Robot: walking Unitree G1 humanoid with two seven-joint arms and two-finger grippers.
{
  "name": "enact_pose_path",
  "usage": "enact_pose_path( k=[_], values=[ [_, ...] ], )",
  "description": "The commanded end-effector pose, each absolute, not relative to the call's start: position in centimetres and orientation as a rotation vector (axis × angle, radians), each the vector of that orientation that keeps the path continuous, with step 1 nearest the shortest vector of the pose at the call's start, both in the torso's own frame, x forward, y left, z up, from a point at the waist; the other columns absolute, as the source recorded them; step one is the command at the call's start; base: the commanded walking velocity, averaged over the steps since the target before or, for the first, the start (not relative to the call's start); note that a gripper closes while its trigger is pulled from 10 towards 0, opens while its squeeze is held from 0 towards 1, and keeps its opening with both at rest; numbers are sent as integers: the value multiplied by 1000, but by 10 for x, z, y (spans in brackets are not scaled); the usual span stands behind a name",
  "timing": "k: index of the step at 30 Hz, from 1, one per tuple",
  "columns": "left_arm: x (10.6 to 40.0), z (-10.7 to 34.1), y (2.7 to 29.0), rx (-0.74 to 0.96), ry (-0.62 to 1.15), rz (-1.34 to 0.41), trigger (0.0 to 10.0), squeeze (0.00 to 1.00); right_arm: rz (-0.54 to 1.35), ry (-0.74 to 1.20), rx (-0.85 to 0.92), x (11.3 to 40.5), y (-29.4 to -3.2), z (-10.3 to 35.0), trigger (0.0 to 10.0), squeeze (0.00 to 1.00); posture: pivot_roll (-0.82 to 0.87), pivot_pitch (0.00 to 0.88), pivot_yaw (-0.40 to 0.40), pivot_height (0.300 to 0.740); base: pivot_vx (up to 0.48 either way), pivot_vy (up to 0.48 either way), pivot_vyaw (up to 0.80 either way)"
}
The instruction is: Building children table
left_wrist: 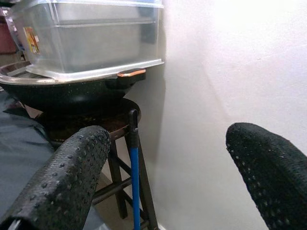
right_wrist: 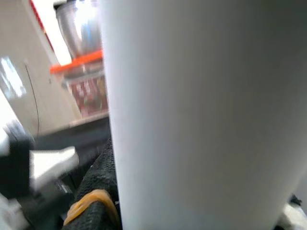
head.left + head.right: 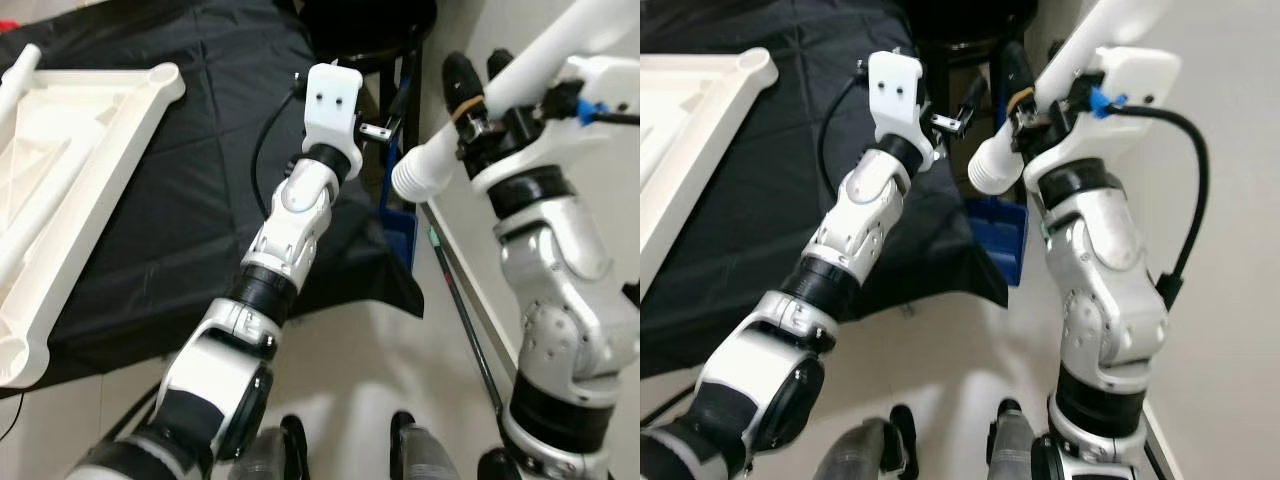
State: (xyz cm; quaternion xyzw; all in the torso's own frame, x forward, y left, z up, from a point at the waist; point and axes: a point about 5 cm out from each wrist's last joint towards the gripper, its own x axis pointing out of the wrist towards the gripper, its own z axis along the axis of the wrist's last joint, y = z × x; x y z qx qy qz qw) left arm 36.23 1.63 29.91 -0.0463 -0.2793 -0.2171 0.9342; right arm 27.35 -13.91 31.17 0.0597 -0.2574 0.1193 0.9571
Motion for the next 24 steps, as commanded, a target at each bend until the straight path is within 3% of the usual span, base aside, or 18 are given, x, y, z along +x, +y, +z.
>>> enact_pose_path(
  k=[1, 12, 15, 24],
  values=[
    [357, 294, 22, -99, -567, -439, 10000, 0, 239, -533, 91, 273, -137, 307, 10000, 0, 76, 247, 71, 740, 0, 0, 0],
    [306, 226, 51, -63, -378, -419, 10000, 0, 175, -450, 93, 270, -138, 275, 10000, 0, 75, 175, 60, 740, 0, 0, 788],
    [281, 205, 58, -66, -294, -404, 10000, 0, 173, -405, 93, 262, -133, 258, 10000, 0, 76, 151, 55, 740, 0, 0, 788],
    [248, 195, 64, -50, -231, -417, 10000, 0, 150, -345, 76, 252, -131, 236, 10000, 0, 71, 126, 49, 740, 0, 0, 789]
  ],
)
